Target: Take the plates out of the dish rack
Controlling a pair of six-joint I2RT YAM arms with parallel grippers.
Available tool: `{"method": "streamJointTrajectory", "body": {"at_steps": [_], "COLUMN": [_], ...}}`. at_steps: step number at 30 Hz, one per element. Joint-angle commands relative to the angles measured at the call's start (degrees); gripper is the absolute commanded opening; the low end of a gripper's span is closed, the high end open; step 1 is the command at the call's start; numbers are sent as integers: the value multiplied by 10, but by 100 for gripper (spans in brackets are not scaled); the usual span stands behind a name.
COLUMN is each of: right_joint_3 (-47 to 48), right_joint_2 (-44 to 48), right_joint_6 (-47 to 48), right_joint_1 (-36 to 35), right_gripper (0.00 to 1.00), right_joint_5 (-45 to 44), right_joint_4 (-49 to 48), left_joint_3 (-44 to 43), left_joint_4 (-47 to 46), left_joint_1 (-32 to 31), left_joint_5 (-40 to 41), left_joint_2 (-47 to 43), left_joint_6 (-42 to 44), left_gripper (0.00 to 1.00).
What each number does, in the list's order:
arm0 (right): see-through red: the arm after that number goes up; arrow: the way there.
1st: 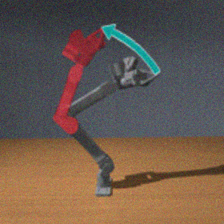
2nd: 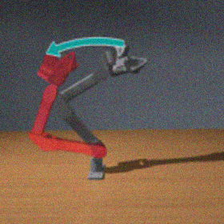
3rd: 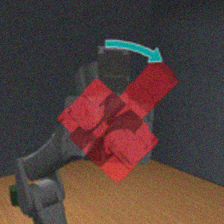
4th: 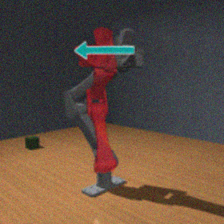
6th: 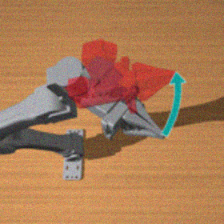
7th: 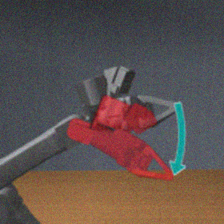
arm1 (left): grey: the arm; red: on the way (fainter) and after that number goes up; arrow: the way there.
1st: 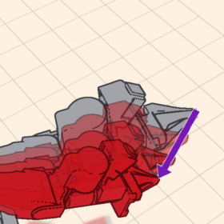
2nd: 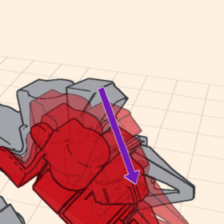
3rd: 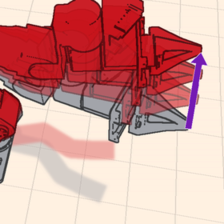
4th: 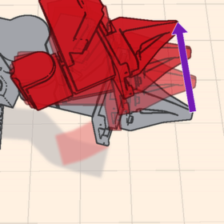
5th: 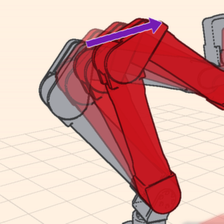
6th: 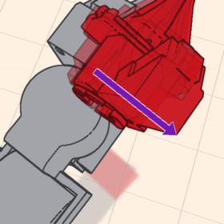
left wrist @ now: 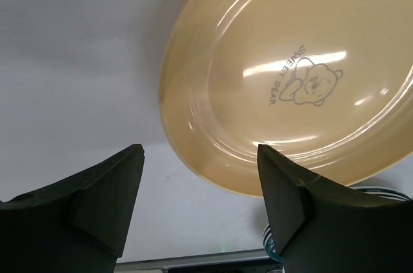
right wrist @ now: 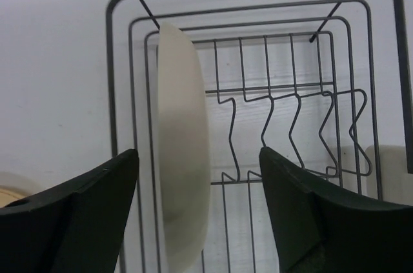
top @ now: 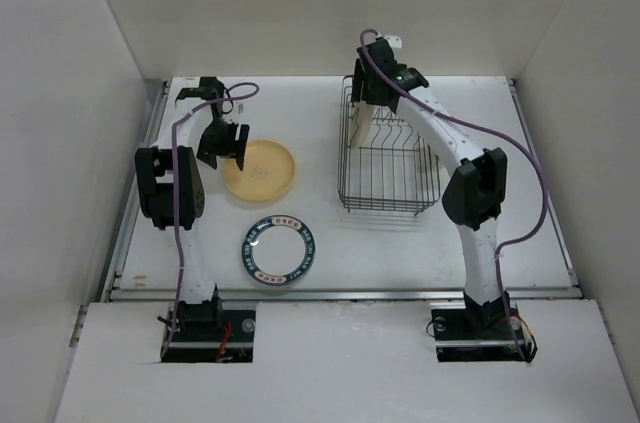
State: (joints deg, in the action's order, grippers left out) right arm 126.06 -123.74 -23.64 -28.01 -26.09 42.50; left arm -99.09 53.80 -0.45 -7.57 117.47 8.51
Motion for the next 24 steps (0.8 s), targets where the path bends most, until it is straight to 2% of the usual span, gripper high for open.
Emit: {"method": "streamJointTrajectory", "body": {"at_steps": [1,6,7,11,14,22,24], "right_joint_3": [28,28,28,33,38,65,65], "right_joint_2": [-4,-30,-30,-29,-11,53,71], "right_joint_6": [-9,-9,-9,-3,18,92,113], "right_joint_1": [-2,3,8,9,9,-13,-13], "right_gripper": [74,57,44,2,0,0,0], "right_joint_5": [31,48,55,47,11,-179,-200], "right_joint_4": [0,0,0,6,11,-5,-11], "left_joint_3": [-12,-7,-7,-1,-1,-7,-7], "left_joint_4": [24,35,42,58,73,90,96], "left_joint_1": [4,4,4,4,4,4,4], "left_joint_5": [36,48,48,54,59,65,65], "left_joint_2": [-57,-121,-130,-176,-194,-223,-223], "left_joint_6": [1,-11,-6,-1,11,21,28], "left_gripper": [68,70,70,72,74,74,74]}}
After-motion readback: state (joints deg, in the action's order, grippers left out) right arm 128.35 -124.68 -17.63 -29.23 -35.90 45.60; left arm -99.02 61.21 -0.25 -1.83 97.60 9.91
